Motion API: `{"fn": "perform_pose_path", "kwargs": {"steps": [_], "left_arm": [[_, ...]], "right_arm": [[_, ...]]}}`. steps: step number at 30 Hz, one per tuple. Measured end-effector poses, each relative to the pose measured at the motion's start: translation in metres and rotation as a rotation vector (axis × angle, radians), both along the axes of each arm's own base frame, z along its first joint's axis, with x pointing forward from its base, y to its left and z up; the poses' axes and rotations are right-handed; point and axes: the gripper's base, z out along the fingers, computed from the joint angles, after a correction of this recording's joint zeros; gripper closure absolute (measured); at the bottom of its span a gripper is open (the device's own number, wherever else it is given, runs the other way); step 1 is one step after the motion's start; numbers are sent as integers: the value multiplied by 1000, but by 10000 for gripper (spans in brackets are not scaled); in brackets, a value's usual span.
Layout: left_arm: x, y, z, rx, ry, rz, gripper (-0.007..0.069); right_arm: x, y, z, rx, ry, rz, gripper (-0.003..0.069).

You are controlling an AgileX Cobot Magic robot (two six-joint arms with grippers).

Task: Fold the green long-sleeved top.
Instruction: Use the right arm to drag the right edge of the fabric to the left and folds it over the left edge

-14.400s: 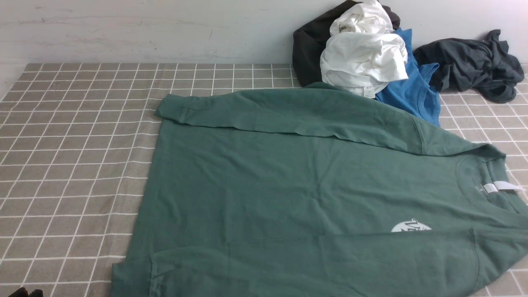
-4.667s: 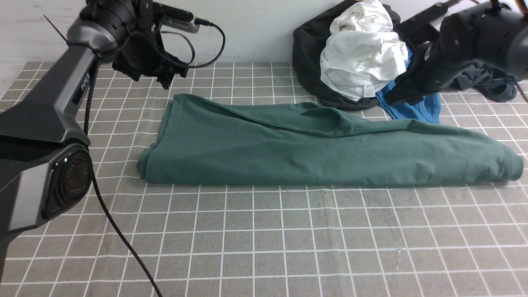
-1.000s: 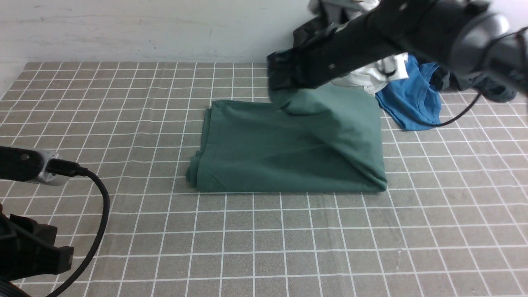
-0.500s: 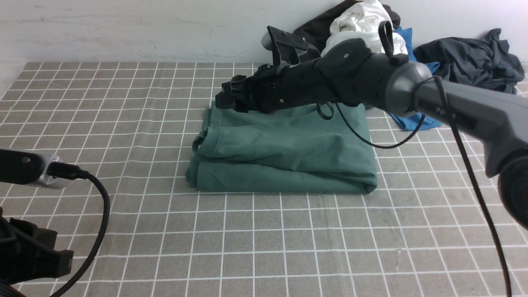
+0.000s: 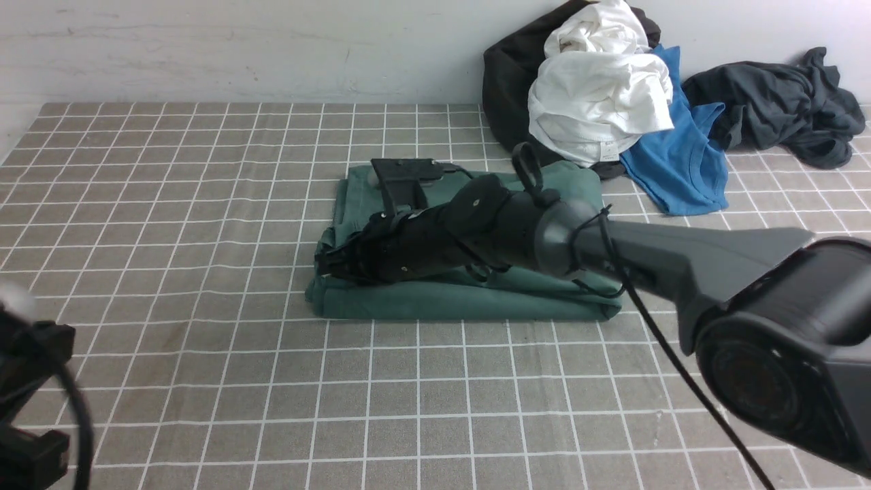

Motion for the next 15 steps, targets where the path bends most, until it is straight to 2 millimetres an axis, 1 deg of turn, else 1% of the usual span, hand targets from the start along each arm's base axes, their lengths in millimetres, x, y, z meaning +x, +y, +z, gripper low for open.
{"fn": "perform_pose_path", "kwargs": {"steps": [1,3,4,5,6,7,8,9,10,11,12,13,14,15], "left_arm": [[-8,1,0,8,-56,-10,601],[-21,2,-6,16,-127,-21,601],[-28,3,-11,20,-149,-24,601],[-34,4,-19,21,-168,-24,601],[-35,4,-20,22,-171,-24,601],[-39,6,-31,20,-193,-19,601],[-42,6,-36,16,-218,-13,601],[-45,7,-40,11,-254,-6,601],[-46,8,-41,10,-261,-4,601],[-48,9,-46,-2,-323,12,601],[-49,9,-46,-3,-330,14,601],[-49,11,-49,-11,-374,27,601],[-50,11,-49,-12,-382,29,601],[-49,12,-51,-18,-411,40,601]], "right_arm": [[-3,3,6,-2,-23,9,668],[-6,5,26,-10,-81,32,669],[-8,4,42,-17,-124,50,669],[-11,-1,68,-20,-178,71,669],[-12,-1,72,-29,-190,83,669],[-18,-10,107,-47,-253,123,669],[-25,-18,133,-64,-293,154,669],[-34,-30,165,-89,-333,180,669],[-36,-32,170,-83,-331,182,669],[-54,-51,204,-157,-346,225,669],[-58,-55,213,-157,-349,219,669],[-76,-75,240,-250,-340,232,669],[-79,-79,241,-281,-325,233,669],[-93,-96,257,-359,-301,217,669]]}}
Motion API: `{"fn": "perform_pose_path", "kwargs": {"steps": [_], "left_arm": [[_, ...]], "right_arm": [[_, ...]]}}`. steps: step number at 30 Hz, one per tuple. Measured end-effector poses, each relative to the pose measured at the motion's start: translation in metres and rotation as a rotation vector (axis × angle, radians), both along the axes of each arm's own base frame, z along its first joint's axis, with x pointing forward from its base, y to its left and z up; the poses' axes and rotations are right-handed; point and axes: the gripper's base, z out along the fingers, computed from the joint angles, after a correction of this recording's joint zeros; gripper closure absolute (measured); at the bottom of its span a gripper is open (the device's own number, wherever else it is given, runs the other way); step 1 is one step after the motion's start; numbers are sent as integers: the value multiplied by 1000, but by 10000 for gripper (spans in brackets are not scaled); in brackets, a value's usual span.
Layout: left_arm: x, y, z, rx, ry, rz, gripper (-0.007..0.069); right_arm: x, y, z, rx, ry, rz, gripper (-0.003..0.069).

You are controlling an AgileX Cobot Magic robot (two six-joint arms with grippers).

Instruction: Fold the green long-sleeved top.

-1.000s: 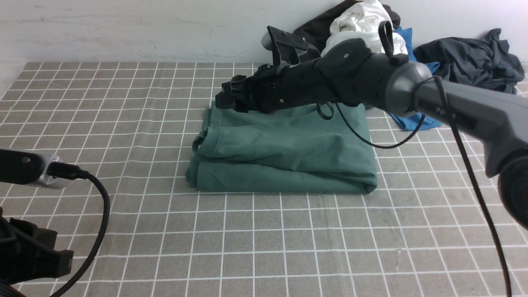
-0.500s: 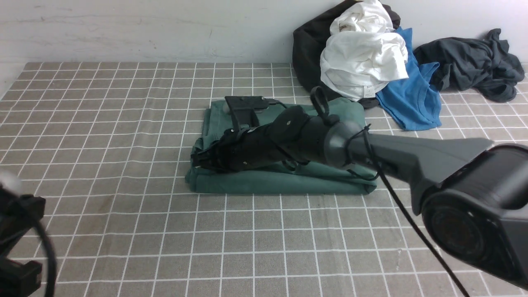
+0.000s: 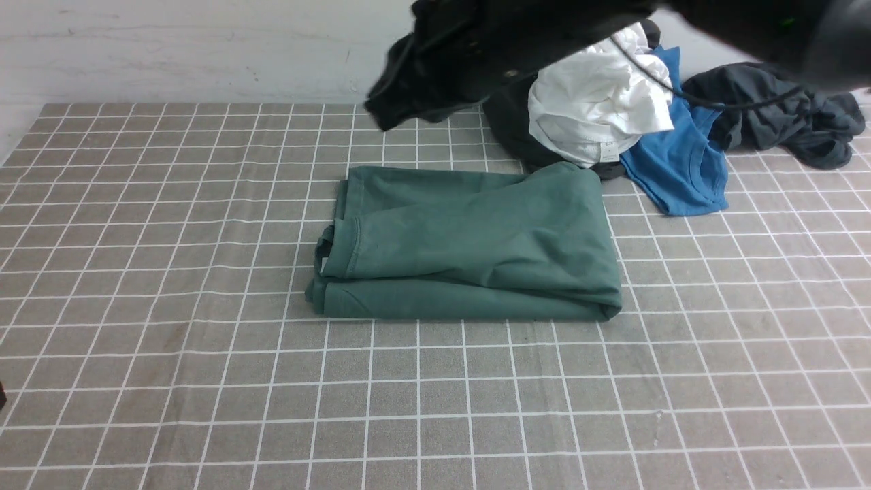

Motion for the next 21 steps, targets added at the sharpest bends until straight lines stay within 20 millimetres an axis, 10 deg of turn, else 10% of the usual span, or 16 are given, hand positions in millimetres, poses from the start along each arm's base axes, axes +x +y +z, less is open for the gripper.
{"fn": "perform_pose_path", "kwargs": {"steps": [6,21], "left_arm": [[3,1,-3,-8,-44,18,601],[3,1,-3,-11,-45,18,601]], "right_arm": [[-46,-62,6,-239,82,-203,669],[-195,-161,-122,101,-141,-220,669]]}}
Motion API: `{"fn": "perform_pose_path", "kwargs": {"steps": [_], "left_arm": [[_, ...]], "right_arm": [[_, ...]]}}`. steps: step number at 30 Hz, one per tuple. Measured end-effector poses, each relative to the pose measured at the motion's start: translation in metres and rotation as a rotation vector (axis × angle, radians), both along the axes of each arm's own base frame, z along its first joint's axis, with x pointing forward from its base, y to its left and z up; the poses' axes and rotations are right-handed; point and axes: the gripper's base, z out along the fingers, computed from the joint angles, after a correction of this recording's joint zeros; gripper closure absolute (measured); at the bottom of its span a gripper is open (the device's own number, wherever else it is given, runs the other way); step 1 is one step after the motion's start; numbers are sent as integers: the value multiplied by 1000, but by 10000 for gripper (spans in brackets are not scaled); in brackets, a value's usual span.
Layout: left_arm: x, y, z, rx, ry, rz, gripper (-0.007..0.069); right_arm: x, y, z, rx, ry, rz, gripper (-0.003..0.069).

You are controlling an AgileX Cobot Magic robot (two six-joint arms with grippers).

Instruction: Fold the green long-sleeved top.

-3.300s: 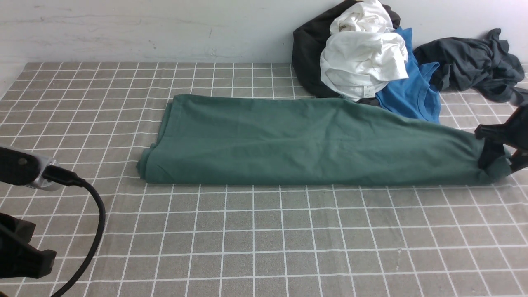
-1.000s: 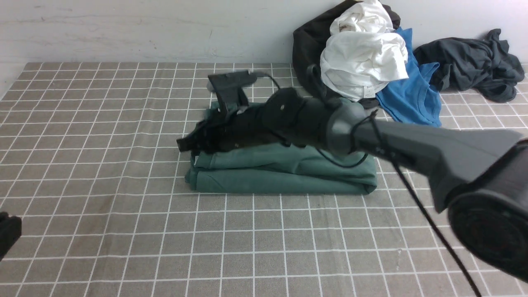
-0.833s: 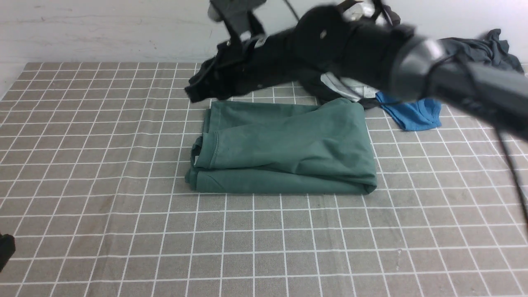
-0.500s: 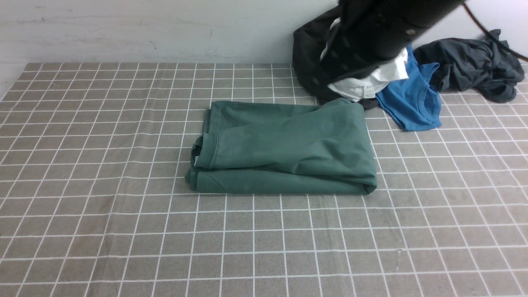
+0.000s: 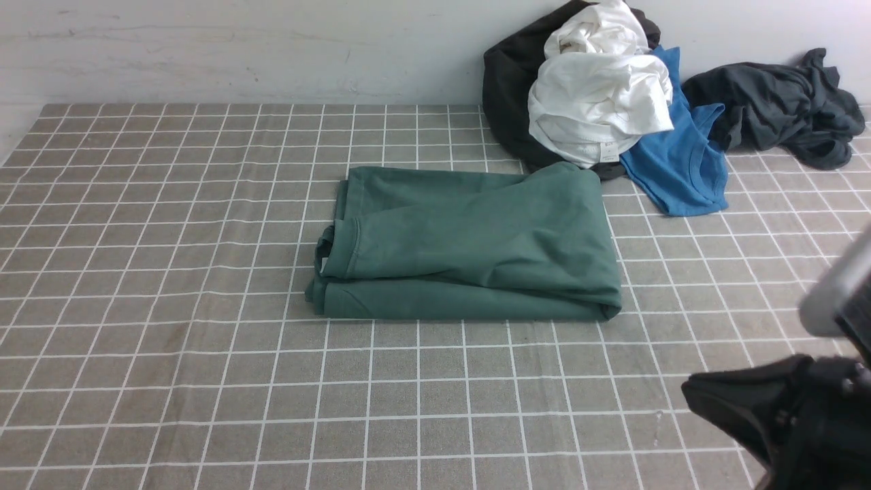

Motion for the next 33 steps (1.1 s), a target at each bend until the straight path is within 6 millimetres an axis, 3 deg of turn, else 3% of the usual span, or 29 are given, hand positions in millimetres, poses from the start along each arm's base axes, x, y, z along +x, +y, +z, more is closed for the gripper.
{"fn": "perform_pose_path", "kwargs": {"steps": [2,7,17,25,33], "left_arm": [[0,0,0,0,0,0,601],[0,0,0,0,0,0,601],[0,0,0,0,0,0,601],[0,0,0,0,0,0,601],[0,0,0,0,0,0,601]], "right_arm": [[-16,-12,-16,68,-96,-5,669],[-38,-28,-35,183,-261,-12,669],[-56,-42,-78,185,-252,-21,669],[-67,-64,-73,290,-442,-188,669],[-74,-88,-79,185,-480,-528,669]]}}
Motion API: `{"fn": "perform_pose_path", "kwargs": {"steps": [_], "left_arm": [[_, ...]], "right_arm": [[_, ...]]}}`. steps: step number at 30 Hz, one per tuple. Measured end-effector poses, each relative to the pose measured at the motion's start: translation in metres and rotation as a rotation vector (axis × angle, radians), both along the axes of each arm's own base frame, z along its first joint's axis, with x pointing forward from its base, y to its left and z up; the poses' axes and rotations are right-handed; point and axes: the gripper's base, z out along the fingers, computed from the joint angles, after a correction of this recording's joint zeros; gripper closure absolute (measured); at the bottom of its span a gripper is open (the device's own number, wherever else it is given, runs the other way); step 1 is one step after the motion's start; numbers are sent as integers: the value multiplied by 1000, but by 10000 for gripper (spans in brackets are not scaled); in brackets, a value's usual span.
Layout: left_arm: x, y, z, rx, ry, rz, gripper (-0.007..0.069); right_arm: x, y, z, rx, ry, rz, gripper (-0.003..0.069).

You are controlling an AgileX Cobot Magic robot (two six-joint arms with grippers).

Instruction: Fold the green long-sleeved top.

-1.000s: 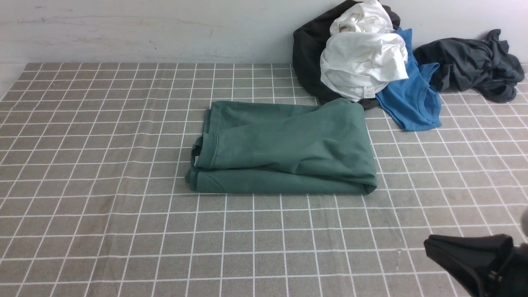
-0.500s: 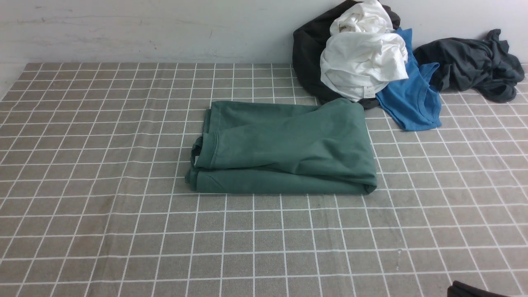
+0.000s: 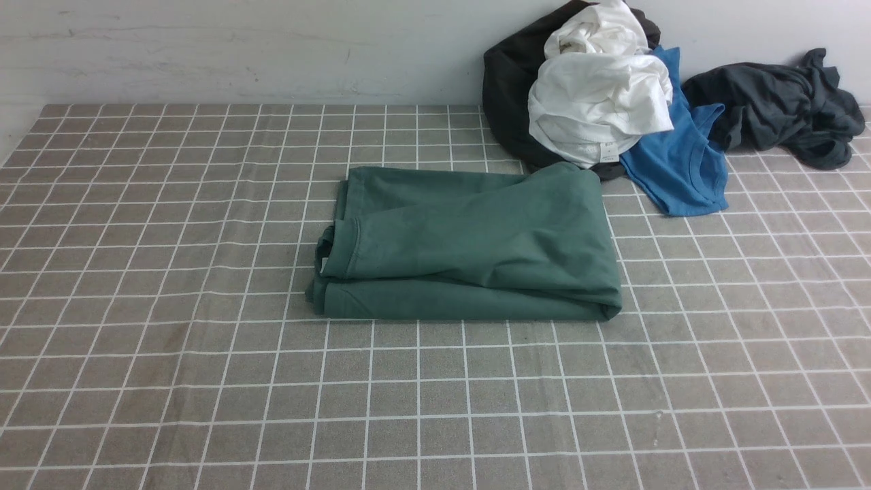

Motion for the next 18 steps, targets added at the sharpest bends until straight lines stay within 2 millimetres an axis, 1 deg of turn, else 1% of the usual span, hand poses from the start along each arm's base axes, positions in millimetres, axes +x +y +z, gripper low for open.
{"fn": "perform_pose_path", "kwargs": {"steps": [2,3,5,18], "left_arm": [[0,0,0,0,0,0,601],[0,0,0,0,0,0,601],[0,0,0,0,0,0,601],[0,0,0,0,0,0,601]], "right_arm": [[0,-3,-5,-20,52,-53,669],[-1,-4,-10,-29,104,-75,669],[-1,-5,-13,-36,140,-91,669],[-1,-5,-13,-37,145,-90,669]]}}
